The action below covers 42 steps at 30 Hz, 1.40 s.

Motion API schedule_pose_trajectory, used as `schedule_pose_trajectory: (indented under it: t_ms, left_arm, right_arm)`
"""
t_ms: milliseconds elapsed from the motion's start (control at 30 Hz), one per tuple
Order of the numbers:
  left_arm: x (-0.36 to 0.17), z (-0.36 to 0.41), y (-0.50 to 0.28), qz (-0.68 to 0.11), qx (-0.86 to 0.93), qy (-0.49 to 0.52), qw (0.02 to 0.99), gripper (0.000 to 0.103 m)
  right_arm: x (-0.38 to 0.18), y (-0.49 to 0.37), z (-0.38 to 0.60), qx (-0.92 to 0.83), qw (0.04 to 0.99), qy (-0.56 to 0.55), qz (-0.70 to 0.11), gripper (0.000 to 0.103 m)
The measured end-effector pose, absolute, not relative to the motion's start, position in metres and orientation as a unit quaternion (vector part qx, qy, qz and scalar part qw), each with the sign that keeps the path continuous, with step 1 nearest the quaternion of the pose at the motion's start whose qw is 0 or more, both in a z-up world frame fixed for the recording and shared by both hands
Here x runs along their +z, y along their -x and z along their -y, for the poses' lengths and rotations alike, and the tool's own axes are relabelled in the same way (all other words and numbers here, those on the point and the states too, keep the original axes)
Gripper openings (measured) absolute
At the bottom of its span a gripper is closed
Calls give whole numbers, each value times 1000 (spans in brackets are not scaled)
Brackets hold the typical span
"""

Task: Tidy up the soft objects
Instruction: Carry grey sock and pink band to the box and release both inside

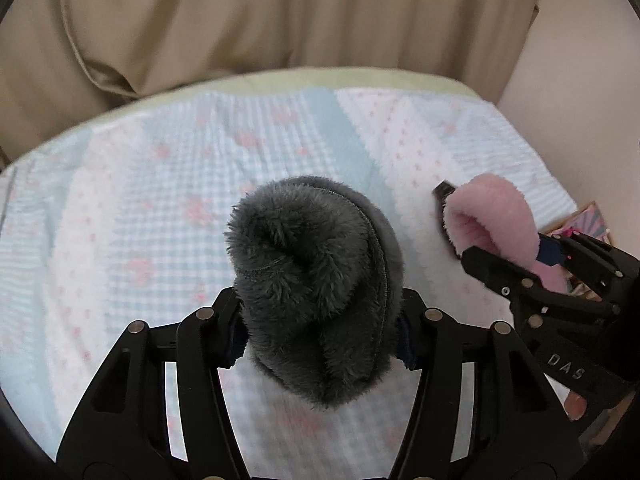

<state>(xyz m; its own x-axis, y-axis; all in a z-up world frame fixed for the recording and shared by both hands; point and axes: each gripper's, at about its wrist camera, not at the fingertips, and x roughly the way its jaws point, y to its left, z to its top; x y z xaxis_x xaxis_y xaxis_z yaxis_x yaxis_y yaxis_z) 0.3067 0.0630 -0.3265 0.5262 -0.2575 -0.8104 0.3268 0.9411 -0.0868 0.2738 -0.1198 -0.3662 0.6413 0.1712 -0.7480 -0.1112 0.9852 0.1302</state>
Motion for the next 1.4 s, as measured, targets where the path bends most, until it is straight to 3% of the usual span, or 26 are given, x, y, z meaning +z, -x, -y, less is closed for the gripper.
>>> schedule_pose_trajectory:
  t_ms: [400,767,1067,1400]
  left_arm:
    - [-192,-68,-224,-441,-139,-7,887,53]
    - [-133,-17,-171,-428,-128,-2,895,53]
    - [-128,82,-160,-431,-149,15,890,53]
    - [-204,206,-172,-491,-170,21,854,53]
  right_arm:
    - [-233,-180,133,54,912,-61,-402,43]
    - [-181,-128,206,35,919,-81,-384,43]
    - [-180,-118,320,6,916,-61,-396,43]
    - [-250,-147,439,-28,878,-74,-472,43]
